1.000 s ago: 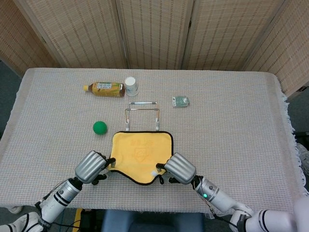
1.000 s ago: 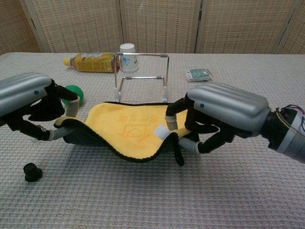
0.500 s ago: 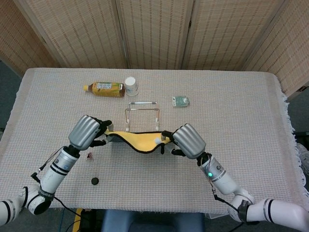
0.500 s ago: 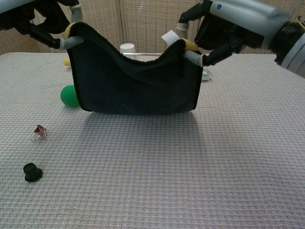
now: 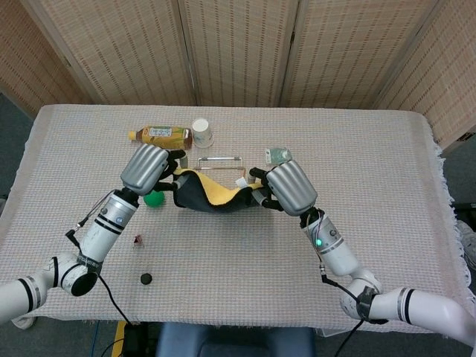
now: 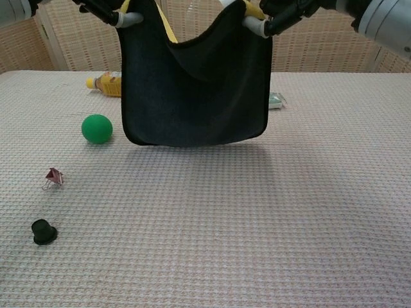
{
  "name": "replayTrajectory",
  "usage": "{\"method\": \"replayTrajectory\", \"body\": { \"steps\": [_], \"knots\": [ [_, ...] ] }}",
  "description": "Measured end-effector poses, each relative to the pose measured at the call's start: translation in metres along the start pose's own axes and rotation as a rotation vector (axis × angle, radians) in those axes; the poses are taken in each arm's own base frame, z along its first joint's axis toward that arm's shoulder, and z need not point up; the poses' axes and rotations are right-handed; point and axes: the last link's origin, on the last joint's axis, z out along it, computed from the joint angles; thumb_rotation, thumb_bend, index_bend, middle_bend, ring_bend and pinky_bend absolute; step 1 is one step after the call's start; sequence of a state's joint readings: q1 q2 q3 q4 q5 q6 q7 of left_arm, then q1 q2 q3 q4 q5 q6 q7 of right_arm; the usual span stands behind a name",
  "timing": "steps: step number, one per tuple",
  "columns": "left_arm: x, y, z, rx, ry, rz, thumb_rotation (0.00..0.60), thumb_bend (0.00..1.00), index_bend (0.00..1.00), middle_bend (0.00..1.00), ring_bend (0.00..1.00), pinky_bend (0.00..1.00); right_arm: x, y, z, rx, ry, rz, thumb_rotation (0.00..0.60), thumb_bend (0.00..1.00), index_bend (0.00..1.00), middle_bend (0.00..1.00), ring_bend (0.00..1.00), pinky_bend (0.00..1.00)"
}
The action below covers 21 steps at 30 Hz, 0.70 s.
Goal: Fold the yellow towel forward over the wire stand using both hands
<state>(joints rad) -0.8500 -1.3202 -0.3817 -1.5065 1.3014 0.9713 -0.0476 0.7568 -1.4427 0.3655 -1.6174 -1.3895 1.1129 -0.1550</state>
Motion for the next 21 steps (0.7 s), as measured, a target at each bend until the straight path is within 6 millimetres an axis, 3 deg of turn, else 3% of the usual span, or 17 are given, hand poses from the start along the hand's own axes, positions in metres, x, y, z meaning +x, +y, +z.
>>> {"method": "replayTrajectory", "body": {
  "steps": [10, 21],
  "knots": [
    [0.001, -0.023, 0.038, 0.129, -0.030, 0.026, 0.600, 0.43, 0.63, 1.00, 0.87, 0.88, 0.001, 0.007, 0.037, -0.048, 0.012, -0.039, 0.600, 0.55, 0.64, 0.99, 1.00, 1.00],
    [0.002, -0.045, 0.065, 0.244, -0.031, 0.042, 0.600, 0.43, 0.63, 1.00, 0.87, 0.87, -0.007, 0.019, 0.070, -0.100, 0.001, -0.093, 0.600, 0.55, 0.64, 0.99, 1.00, 1.00]
  ]
}}
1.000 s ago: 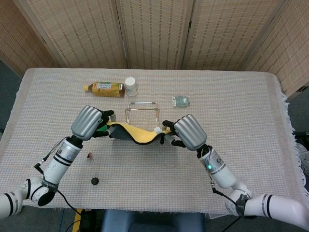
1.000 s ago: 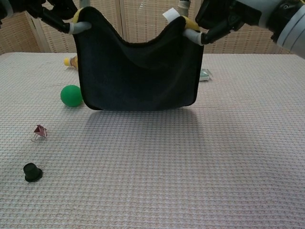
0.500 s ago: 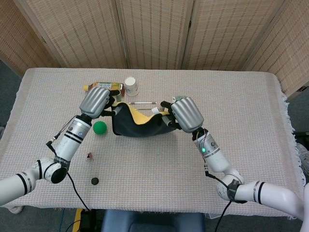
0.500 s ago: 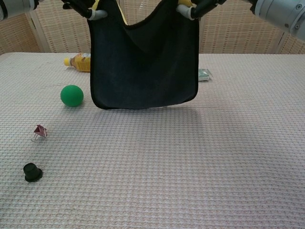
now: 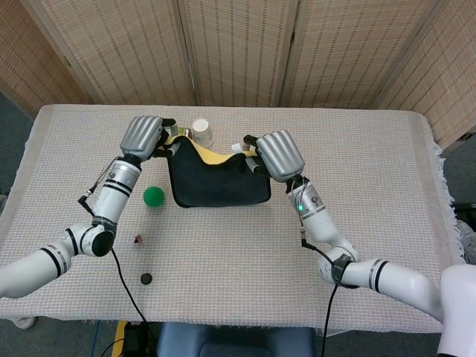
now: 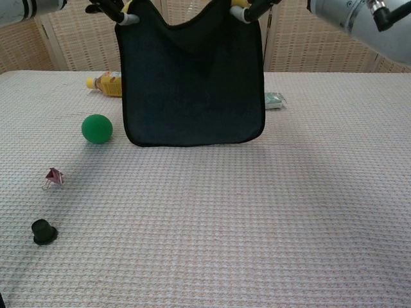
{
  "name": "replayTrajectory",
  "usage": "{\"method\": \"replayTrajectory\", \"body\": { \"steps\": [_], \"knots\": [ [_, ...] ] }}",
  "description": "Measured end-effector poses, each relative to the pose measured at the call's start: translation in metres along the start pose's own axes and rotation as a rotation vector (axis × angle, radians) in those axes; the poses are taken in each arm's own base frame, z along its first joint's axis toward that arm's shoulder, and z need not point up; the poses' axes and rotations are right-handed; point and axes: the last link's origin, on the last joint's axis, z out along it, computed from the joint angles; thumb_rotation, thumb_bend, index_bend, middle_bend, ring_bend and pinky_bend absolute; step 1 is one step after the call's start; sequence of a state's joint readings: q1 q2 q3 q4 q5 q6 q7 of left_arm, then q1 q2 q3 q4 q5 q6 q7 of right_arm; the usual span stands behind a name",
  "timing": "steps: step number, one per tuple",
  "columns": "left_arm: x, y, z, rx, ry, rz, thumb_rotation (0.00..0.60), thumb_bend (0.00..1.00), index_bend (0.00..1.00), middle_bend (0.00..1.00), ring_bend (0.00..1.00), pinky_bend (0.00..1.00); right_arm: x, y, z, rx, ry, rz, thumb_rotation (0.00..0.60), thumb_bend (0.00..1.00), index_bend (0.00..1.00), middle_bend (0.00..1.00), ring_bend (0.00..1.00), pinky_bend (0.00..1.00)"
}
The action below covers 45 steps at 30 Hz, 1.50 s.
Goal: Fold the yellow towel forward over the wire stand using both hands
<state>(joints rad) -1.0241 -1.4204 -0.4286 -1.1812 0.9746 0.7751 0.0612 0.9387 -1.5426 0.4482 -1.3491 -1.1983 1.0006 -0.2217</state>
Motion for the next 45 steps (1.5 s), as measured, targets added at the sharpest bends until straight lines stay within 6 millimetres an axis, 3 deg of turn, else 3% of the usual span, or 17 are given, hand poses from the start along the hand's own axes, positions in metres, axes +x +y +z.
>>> {"method": "replayTrajectory", "body": {
  "steps": [10, 25, 29, 32, 34, 37, 41, 45],
  "knots": [
    [-0.001, -0.002, 0.018, 0.057, 0.001, -0.011, 0.600, 0.43, 0.63, 1.00, 0.87, 0.87, -0.007, 0.008, 0.023, -0.028, 0.004, -0.022, 0.600, 0.55, 0.64, 0.99, 1.00, 1.00],
    [-0.001, 0.007, 0.040, 0.077, 0.000, 0.020, 0.600, 0.43, 0.62, 1.00, 0.87, 0.87, -0.018, 0.027, 0.043, -0.079, -0.007, -0.048, 0.600, 0.56, 0.64, 0.98, 1.00, 1.00],
    [-0.001, 0.002, 0.045, 0.106, 0.001, 0.029, 0.600, 0.42, 0.58, 1.00, 0.86, 0.87, -0.021, 0.029, 0.050, -0.094, -0.011, -0.048, 0.600, 0.55, 0.63, 0.98, 1.00, 1.00],
    [-0.004, -0.002, 0.048, 0.125, -0.011, 0.035, 0.600, 0.42, 0.35, 1.00, 0.84, 0.86, -0.025, 0.030, 0.054, -0.105, -0.021, -0.047, 0.600, 0.50, 0.48, 0.97, 1.00, 1.00],
    [-0.007, -0.003, 0.049, 0.134, -0.033, 0.036, 0.600, 0.40, 0.24, 1.00, 0.83, 0.86, -0.028, 0.030, 0.055, -0.113, -0.031, -0.046, 0.600, 0.40, 0.35, 0.96, 1.00, 1.00],
    [-0.010, -0.004, 0.049, 0.140, -0.050, 0.059, 0.600, 0.35, 0.15, 1.00, 0.81, 0.85, -0.030, 0.030, 0.056, -0.120, -0.042, -0.052, 0.600, 0.25, 0.22, 0.94, 1.00, 1.00],
    [-0.011, -0.001, 0.049, 0.140, -0.054, 0.070, 0.600, 0.31, 0.07, 0.99, 0.78, 0.80, -0.031, 0.032, 0.056, -0.129, -0.063, -0.065, 0.600, 0.13, 0.09, 0.92, 1.00, 1.00],
    [-0.013, 0.002, 0.048, 0.133, -0.066, 0.070, 0.600, 0.28, 0.01, 0.87, 0.65, 0.70, -0.030, 0.033, 0.055, -0.134, -0.071, -0.070, 0.600, 0.06, 0.03, 0.91, 1.00, 1.00]
  ]
}}
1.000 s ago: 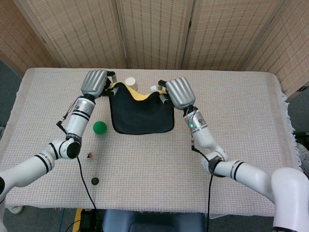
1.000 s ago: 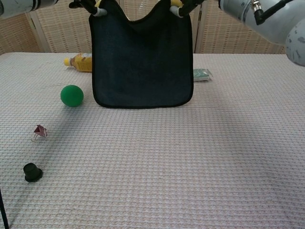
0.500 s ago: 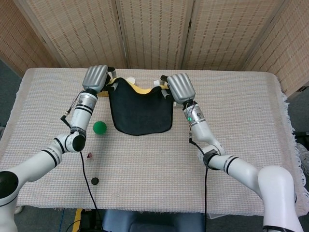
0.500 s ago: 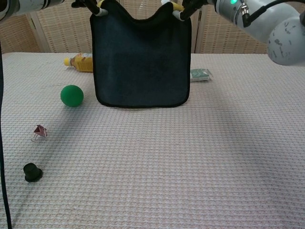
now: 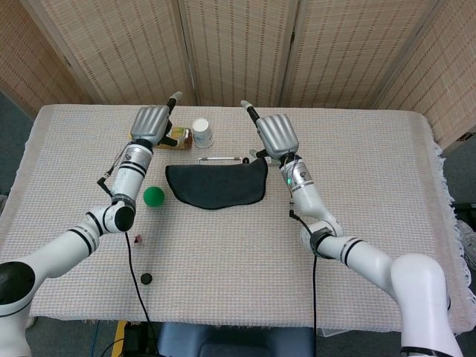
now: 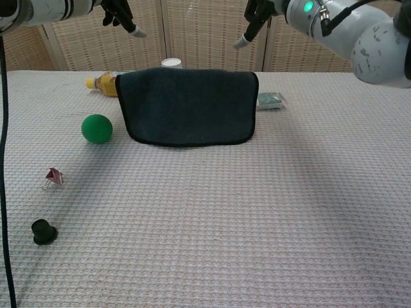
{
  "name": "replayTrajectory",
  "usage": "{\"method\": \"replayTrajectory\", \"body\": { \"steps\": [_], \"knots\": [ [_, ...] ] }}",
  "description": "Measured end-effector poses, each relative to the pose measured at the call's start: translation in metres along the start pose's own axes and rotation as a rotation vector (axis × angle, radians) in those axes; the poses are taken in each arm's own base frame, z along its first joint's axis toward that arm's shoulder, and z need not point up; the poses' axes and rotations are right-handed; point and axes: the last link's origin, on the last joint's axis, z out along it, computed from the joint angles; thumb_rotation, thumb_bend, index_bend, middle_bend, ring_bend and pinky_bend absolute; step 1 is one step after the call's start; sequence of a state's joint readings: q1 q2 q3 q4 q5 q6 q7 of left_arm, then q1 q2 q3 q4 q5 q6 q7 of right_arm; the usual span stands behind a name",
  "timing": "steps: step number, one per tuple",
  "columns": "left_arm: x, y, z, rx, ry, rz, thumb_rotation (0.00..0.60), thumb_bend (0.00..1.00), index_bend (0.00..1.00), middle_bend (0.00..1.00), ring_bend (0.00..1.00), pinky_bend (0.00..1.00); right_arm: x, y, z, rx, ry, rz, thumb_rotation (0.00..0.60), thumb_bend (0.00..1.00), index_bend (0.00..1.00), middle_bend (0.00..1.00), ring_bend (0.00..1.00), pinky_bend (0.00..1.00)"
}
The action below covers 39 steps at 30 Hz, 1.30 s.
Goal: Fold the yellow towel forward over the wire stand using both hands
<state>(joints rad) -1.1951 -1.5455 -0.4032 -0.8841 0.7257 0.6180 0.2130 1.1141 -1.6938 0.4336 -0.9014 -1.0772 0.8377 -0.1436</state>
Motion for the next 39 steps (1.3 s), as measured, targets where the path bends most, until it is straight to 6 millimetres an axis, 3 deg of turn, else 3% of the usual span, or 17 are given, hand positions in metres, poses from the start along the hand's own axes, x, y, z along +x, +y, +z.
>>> {"method": "replayTrajectory", "body": {
  "steps": [5, 8, 14, 18, 21, 28, 34, 39],
  "knots": [
    [0.000, -0.001, -0.004, -0.002, -0.014, 0.010, 0.600, 0.26, 0.00, 0.62, 0.49, 0.62, 0.005, 0.004, -0.004, -0.002, 0.008, 0.004, 0.600, 0.04, 0.02, 0.90, 1.00, 1.00],
    [0.001, -0.005, -0.009, 0.000, -0.017, 0.011, 0.600, 0.26, 0.00, 0.58, 0.47, 0.59, 0.008, 0.010, -0.011, -0.003, 0.014, 0.005, 0.600, 0.08, 0.04, 0.90, 1.00, 1.00],
    [-0.001, -0.017, -0.029, 0.003, -0.036, -0.001, 0.600, 0.26, 0.00, 0.58, 0.43, 0.52, 0.016, 0.031, -0.036, -0.006, 0.013, -0.018, 0.600, 0.21, 0.30, 0.86, 0.99, 1.00],
    [-0.003, -0.032, -0.051, 0.016, -0.040, -0.016, 0.600, 0.26, 0.03, 0.55, 0.38, 0.46, 0.022, 0.047, -0.060, -0.006, -0.002, -0.028, 0.600, 0.34, 0.44, 0.79, 0.89, 0.93],
    [-0.002, -0.049, -0.072, 0.032, -0.030, -0.012, 0.600, 0.26, 0.05, 0.53, 0.35, 0.44, 0.027, 0.061, -0.085, -0.005, -0.023, -0.040, 0.600, 0.36, 0.46, 0.72, 0.77, 0.80],
    [0.003, -0.102, -0.132, 0.107, 0.069, 0.004, 0.600, 0.26, 0.14, 0.50, 0.32, 0.42, 0.046, 0.104, -0.160, -0.041, -0.087, -0.085, 0.600, 0.36, 0.46, 0.53, 0.51, 0.61],
    [0.000, -0.145, -0.192, 0.184, 0.133, 0.014, 0.600, 0.26, 0.19, 0.50, 0.32, 0.42, 0.055, 0.133, -0.218, -0.099, -0.078, -0.074, 0.600, 0.37, 0.46, 0.49, 0.48, 0.56],
    [-0.008, -0.168, -0.245, 0.238, 0.157, 0.028, 0.600, 0.26, 0.23, 0.50, 0.32, 0.42, 0.056, 0.153, -0.267, -0.170, -0.057, -0.061, 0.600, 0.37, 0.46, 0.49, 0.48, 0.56]
  ]
}}
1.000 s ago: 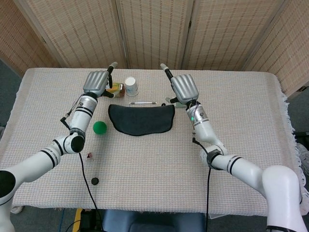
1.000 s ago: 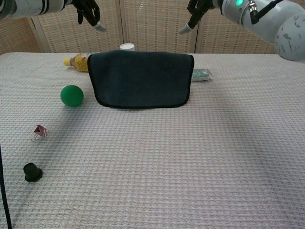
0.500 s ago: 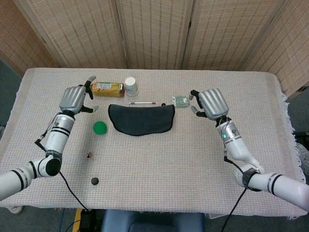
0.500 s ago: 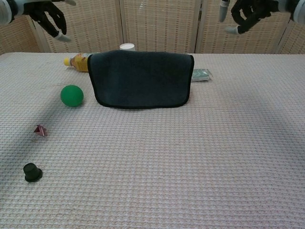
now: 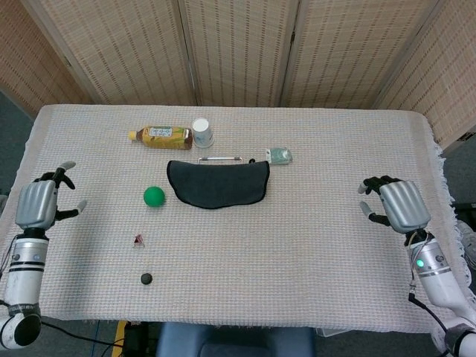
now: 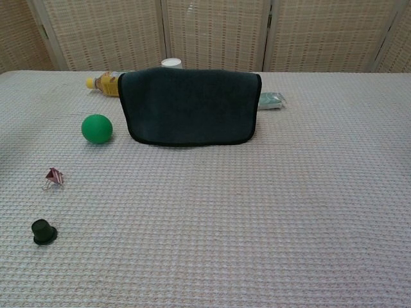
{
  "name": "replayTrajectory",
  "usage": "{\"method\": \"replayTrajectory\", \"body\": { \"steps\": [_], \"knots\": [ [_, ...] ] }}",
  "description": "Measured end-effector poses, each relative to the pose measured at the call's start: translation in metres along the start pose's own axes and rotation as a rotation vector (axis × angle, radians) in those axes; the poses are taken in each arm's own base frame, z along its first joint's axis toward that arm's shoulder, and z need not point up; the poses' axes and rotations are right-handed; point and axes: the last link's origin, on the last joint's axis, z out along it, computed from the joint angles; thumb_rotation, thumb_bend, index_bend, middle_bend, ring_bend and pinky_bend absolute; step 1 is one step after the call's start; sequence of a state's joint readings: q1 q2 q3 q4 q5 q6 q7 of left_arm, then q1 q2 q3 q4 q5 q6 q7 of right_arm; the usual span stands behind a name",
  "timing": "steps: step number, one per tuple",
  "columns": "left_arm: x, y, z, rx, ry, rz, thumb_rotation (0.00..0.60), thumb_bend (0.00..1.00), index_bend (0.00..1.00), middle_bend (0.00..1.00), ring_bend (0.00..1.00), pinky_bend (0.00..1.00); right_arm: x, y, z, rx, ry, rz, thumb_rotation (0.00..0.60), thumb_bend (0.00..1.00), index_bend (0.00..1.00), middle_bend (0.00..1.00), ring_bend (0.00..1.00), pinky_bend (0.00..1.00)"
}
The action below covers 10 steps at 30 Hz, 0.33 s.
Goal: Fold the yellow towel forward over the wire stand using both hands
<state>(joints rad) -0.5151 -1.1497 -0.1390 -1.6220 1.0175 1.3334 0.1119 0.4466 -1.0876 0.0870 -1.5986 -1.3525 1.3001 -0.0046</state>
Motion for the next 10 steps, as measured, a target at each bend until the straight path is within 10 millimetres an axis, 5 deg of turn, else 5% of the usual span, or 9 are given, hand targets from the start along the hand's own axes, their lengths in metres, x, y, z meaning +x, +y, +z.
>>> {"method": "replayTrajectory", "body": {
  "steps": [10],
  "knots": [
    [-0.010, -0.043, -0.096, 0.120, 0.055, 0.055, 0.600, 0.26, 0.23, 0.49, 0.32, 0.39, -0.014, 0.039, -0.081, -0.167, 0.018, 0.021, 0.600, 0.37, 0.46, 0.47, 0.47, 0.54]
  ]
}}
